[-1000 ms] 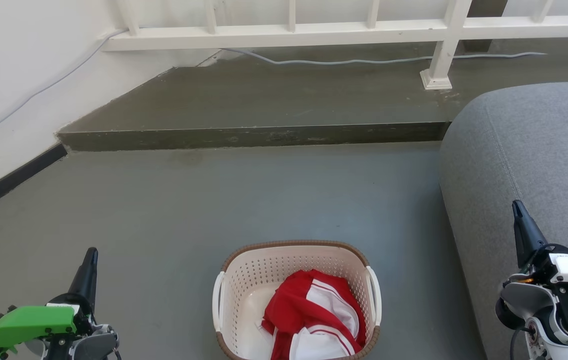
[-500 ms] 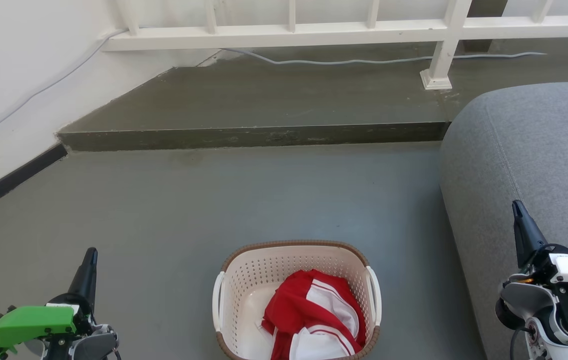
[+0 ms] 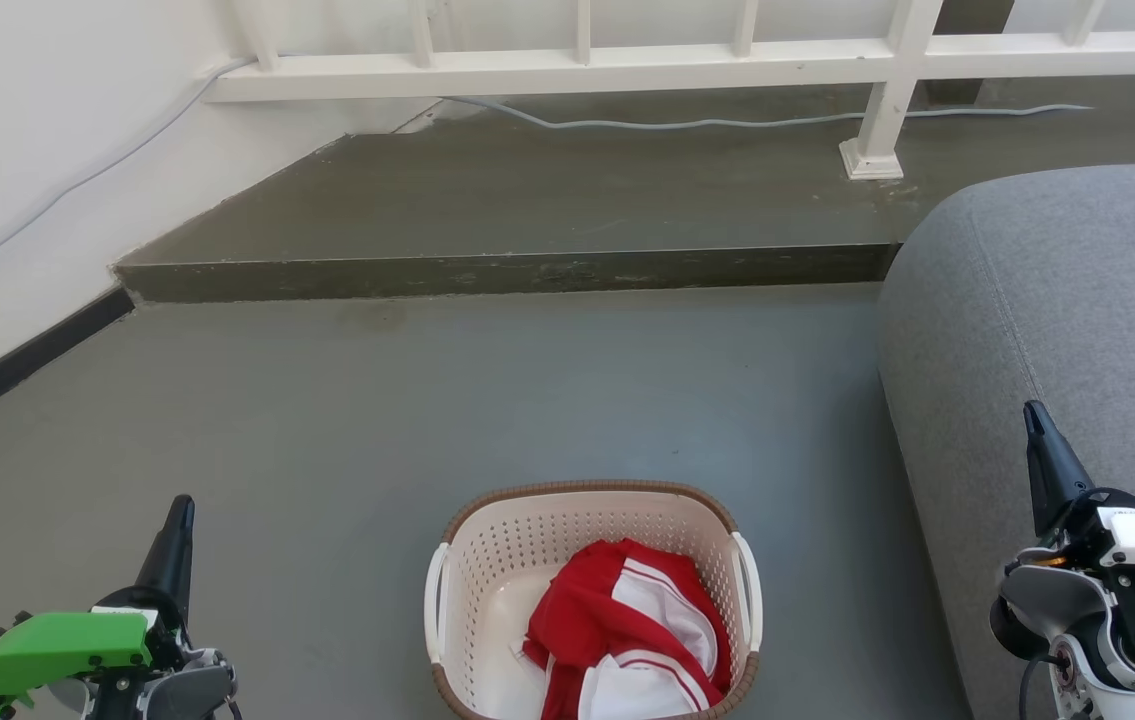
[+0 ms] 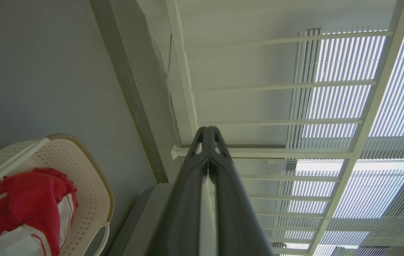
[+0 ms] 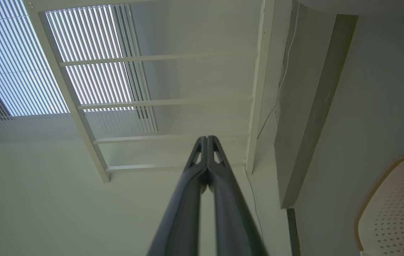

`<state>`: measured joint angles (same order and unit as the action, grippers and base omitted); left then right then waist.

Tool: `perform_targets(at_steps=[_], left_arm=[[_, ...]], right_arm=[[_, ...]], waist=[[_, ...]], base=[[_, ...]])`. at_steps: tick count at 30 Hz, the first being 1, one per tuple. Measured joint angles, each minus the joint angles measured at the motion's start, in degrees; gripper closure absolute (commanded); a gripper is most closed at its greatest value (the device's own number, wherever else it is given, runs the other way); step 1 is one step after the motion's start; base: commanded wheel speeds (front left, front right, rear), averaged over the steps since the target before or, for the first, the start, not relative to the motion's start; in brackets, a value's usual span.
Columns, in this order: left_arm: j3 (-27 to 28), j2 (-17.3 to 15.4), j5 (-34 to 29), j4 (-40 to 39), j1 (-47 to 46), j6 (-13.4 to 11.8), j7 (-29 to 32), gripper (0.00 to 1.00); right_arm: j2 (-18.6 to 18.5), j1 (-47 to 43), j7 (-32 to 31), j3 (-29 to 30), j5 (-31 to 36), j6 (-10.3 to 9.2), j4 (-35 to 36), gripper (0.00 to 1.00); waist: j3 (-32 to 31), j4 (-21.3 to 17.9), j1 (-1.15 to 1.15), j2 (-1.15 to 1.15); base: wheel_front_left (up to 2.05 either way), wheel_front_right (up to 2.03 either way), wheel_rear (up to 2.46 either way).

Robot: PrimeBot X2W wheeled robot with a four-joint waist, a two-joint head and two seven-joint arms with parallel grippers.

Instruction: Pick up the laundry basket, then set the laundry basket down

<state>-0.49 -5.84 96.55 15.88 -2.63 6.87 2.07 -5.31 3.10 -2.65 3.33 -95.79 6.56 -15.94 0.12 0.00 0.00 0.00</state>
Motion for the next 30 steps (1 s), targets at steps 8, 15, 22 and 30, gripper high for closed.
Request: perform_targets(at_steps=[8,15,22,30], left_arm=[[0.04,0.09,0.0,0.0,-0.01,0.01,0.18,1.0],[0.08,0.18,-0.01,0.01,-0.01,0.0,0.22,1.0],[0.12,0.31,-0.01,0.01,-0.01,0.01,0.23,1.0],[0.15,0.4,-0.01,0.0,-0.01,0.01,0.24,1.0]], right_arm=[[0.01,0.01,0.0,0.02,0.0,0.0,-0.04,1.0],[0.02,0.01,0.0,0.05,0.0,0.0,-0.05,1.0],[0.03,0.01,0.0,0.08,0.0,0.0,-0.05,1.0],[0.04,0.01,0.0,0.11,0.01,0.0,-0.05,1.0]], waist=[[0.0,0.0,0.0,0.0],[0.0,0.0,0.0,0.0],[0.0,0.0,0.0,0.0],[0.0,0.0,0.0,0.0]], base=[[0.0,0.0,0.0],[0.0,0.0,0.0],[0.0,0.0,0.0],[0.0,0.0,0.0]])
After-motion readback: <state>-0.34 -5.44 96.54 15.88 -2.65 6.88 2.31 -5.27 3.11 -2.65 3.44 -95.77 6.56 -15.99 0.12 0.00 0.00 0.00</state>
